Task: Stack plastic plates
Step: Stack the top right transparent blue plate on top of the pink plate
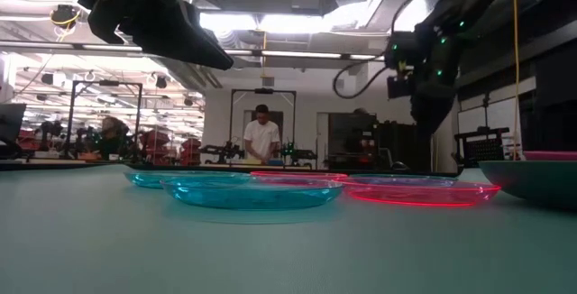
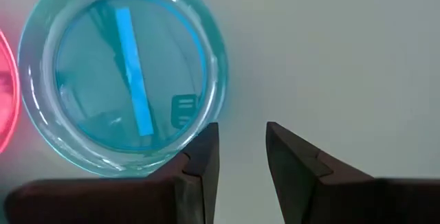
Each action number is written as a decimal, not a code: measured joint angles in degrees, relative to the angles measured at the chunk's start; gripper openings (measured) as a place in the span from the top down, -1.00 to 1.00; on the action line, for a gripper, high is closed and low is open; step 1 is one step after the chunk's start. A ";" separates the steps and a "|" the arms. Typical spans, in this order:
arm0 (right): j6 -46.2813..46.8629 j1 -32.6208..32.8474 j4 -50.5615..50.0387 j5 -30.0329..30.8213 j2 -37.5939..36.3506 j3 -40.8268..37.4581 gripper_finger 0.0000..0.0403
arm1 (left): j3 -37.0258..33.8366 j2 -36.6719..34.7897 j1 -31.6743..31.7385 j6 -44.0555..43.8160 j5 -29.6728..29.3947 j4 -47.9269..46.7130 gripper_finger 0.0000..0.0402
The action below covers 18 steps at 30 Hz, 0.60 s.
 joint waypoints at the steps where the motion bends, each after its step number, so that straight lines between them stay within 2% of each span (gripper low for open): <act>1: -0.80 0.01 0.41 -0.27 1.11 0.00 0.46 | 0.00 -0.01 0.00 0.00 -0.01 0.00 0.45; 12: -3.35 0.15 4.52 -0.43 7.78 -0.02 0.46 | 0.00 0.00 0.00 -0.05 -0.02 0.00 0.45; 18: -4.69 0.15 5.56 -3.85 8.13 -0.02 0.46 | 0.00 0.00 0.00 -0.21 -0.01 -0.02 0.45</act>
